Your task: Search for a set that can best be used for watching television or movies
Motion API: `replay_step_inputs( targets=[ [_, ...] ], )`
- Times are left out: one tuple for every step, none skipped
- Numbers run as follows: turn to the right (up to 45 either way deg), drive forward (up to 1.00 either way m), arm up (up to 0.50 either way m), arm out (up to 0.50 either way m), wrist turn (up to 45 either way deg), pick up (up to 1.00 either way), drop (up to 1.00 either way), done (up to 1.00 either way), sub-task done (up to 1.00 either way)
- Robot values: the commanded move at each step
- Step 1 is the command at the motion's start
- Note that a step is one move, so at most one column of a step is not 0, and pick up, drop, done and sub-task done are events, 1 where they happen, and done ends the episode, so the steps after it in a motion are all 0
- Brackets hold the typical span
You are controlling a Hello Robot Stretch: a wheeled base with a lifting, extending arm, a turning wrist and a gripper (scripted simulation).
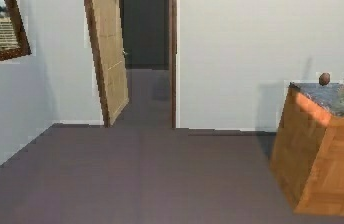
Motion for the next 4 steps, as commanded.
replay_step_inputs(
  targets=[
    [-9.0, 0.00, 0.00, 0.00, 0.0, 0.00, 0.00, 0.00, 0.00],
    [0.0, 1.00, 0.00, 0.00, 0.0, 0.00, 0.00, 0.00, 0.00],
    [0.0, 1.00, 0.00, 0.00, 0.0, 0.00, 0.00, 0.00, 0.00],
    [-18.0, 0.00, 0.00, 0.00, 0.0, 0.00, 0.00, 0.00, 0.00]
  ],
)
